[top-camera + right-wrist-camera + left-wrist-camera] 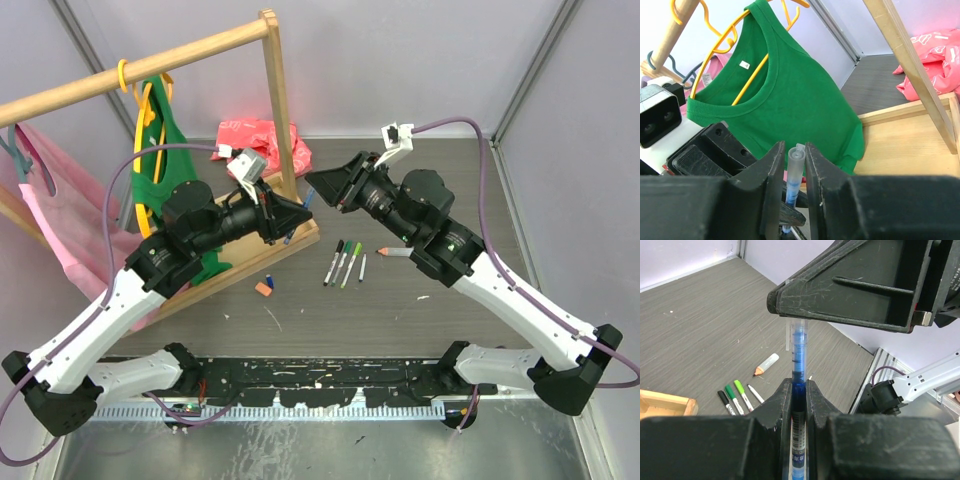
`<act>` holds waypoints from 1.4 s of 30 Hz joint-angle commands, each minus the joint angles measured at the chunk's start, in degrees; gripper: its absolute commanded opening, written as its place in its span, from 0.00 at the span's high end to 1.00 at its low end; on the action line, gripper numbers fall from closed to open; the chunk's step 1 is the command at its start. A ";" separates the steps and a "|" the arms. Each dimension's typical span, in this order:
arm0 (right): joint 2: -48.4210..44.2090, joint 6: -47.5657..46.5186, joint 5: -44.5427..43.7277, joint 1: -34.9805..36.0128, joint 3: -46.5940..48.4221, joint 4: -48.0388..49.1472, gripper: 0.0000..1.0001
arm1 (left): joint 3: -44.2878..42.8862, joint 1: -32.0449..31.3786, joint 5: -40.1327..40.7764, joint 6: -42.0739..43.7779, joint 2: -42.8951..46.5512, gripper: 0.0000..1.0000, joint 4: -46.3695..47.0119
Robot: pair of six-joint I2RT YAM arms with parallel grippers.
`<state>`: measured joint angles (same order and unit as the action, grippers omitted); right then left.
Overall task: Insert the pens into the pen caps
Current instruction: Press the pen cap onto the pen.
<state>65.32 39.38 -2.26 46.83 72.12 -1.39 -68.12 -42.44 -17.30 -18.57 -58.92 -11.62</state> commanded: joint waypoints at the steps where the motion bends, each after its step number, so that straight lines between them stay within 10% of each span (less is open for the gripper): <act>1: 0.34 0.40 1.95 0.13 2.28 2.79 0.75 | -0.88 -0.41 0.24 0.66 0.48 1.00 1.53; 7: 0.17 1.40 4.02 0.13 0.41 3.66 0.99 | -1.39 -0.45 1.24 -0.35 0.81 1.00 2.47; 42: 2.51 2.07 -6.35 20.13 -16.38 1.24 1.00 | -15.54 -0.40 13.56 1.93 1.28 1.00 7.49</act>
<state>63.59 41.10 -20.67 60.31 59.68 13.87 -75.16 -44.03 -13.43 -18.13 -58.11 -28.82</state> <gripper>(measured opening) 0.203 0.120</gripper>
